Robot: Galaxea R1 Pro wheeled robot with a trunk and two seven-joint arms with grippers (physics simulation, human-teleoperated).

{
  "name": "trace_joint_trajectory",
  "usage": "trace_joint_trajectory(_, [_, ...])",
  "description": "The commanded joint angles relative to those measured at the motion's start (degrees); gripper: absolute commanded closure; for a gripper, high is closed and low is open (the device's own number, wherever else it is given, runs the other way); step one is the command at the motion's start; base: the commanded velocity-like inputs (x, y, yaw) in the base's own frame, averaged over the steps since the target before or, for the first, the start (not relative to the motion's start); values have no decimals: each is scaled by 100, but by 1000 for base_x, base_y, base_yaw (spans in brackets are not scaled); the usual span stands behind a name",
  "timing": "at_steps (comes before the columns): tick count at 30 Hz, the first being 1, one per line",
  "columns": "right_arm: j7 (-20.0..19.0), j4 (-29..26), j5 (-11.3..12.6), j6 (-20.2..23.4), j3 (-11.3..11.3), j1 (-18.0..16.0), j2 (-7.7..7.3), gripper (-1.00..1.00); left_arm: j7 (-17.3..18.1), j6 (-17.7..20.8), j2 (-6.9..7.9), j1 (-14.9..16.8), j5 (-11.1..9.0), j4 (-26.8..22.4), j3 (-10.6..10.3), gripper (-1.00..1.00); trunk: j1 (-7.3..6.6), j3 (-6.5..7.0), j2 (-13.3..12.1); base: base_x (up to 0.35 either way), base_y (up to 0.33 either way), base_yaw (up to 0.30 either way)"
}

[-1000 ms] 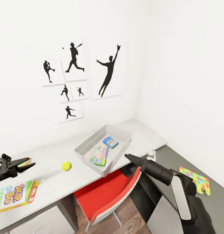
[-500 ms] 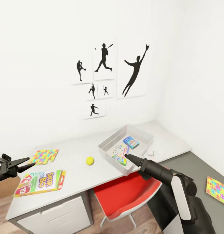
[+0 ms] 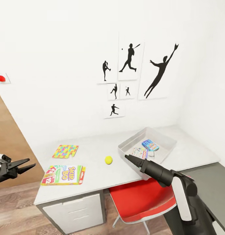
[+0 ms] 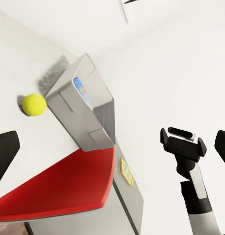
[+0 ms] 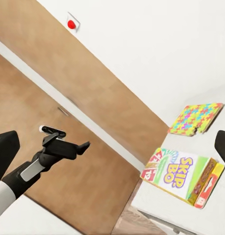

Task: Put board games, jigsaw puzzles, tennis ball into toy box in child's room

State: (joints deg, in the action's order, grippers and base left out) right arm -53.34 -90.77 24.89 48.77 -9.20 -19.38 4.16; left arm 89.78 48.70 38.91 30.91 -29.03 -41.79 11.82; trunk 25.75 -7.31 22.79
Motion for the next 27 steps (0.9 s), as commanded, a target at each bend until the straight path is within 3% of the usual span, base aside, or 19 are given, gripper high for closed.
trace_joint_trajectory(1, [-18, -2, -2, 28, -12, -5, 5, -100, 22, 61, 1, 1, 2, 2, -3, -100, 4, -12, 12, 0, 6, 289])
trace_joint_trajectory(7, [-18, -2, -9, 28, -6, -5, 6, -100, 22, 68, 3, -68, -3, 4, 10, -100, 4, -12, 12, 0, 48, 289])
trace_joint_trajectory(13, [-18, -2, -10, 28, -3, -5, 6, -100, 22, 62, 3, -90, -5, 7, 13, -100, 4, -12, 12, 14, 235, 289])
trace_joint_trajectory(20, [-25, -2, -10, 28, -17, -5, 2, -100, 22, 61, 3, -94, -13, 11, 19, -100, 4, -12, 12, 168, 240, 290])
trace_joint_trajectory(27, [-32, -2, -10, 28, -20, -5, 6, -100, 22, 54, 3, -94, -12, 13, 22, -100, 4, -18, 12, 130, 51, 289])
